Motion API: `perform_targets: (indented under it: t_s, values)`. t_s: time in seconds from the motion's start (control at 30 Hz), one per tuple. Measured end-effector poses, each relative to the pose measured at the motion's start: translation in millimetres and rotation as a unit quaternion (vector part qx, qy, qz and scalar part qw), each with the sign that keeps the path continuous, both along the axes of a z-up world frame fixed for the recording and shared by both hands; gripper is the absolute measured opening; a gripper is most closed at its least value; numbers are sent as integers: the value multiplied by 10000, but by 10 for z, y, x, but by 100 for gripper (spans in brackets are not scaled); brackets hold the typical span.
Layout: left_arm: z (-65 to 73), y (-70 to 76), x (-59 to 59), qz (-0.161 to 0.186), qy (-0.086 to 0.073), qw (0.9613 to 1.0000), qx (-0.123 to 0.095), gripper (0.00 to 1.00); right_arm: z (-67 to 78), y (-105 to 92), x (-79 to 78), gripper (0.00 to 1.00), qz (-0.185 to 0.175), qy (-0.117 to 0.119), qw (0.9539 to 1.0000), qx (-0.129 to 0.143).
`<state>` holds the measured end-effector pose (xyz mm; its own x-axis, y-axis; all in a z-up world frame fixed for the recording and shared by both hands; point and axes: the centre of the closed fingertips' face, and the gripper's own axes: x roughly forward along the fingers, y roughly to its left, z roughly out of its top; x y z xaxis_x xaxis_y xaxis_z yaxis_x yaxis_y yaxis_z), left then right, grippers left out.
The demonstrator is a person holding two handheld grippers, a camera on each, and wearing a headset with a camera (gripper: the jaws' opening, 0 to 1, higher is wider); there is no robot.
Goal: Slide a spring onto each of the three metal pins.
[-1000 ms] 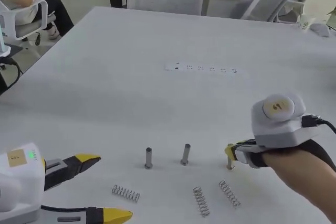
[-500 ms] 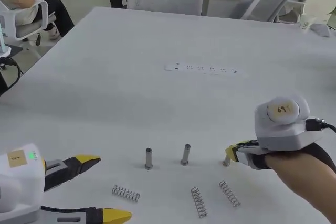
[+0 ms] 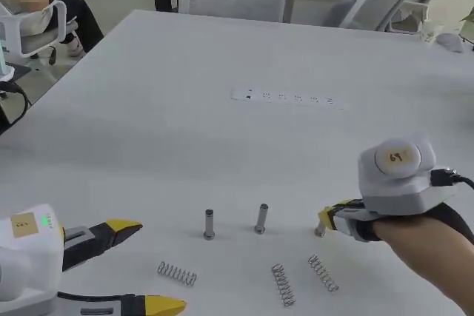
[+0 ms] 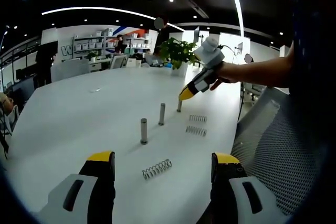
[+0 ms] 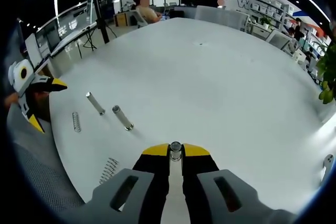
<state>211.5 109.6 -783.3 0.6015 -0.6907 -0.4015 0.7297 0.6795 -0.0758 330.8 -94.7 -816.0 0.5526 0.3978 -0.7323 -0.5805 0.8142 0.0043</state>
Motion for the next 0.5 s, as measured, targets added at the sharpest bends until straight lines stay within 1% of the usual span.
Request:
perform_targets:
  t_s: [0.2,0.3,0.5]
  values:
    - [1,3,0,1,-6,10000,-1,71,4,0,-2,6,48,-56,10000,-21]
    - [1,1,-1,-4,-9,10000,0,71,11,5,1,8,25,-40,10000,15]
    - [3,5,0,6,-9,10000,-15,72,17,12,-9,10,64,-50,10000,-5]
